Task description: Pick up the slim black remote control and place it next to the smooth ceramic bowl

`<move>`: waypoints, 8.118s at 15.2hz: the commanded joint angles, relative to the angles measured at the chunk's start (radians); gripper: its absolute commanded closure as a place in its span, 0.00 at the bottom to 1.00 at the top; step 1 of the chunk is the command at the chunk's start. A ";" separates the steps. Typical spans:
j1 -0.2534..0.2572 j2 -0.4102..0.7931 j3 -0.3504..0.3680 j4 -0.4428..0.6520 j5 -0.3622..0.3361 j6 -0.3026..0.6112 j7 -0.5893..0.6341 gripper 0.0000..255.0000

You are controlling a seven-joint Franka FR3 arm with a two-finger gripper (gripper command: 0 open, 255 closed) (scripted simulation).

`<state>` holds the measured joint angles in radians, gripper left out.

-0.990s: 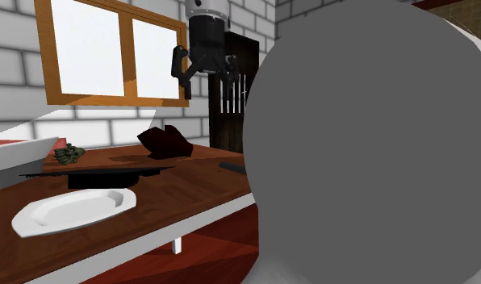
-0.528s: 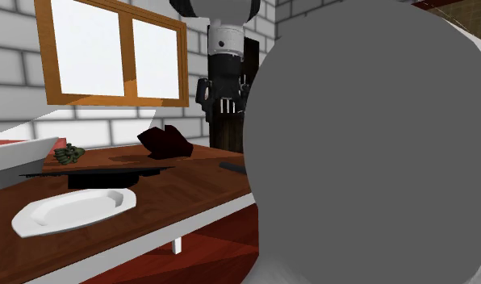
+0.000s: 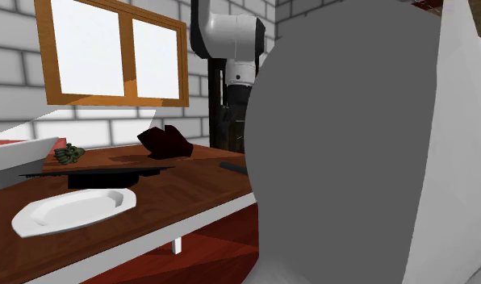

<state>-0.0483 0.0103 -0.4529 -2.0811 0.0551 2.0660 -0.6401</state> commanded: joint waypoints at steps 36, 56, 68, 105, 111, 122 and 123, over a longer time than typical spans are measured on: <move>-0.090 0.348 0.006 0.215 0.187 0.050 -0.211 1.00; -0.076 0.244 -0.018 0.355 0.121 -0.180 -0.160 1.00; -0.080 0.221 -0.024 0.488 0.105 -0.332 -0.142 1.00; 0.327 -0.211 0.420 0.016 0.024 -0.206 0.711 1.00; 0.389 -0.162 0.506 0.066 0.038 -0.195 0.853 1.00; 0.503 0.014 0.642 0.265 0.020 -0.198 1.110 1.00; 0.503 0.015 0.642 0.253 0.020 -0.184 1.109 1.00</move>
<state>0.4498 0.0147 0.1840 -1.8344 0.0778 1.8757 0.4566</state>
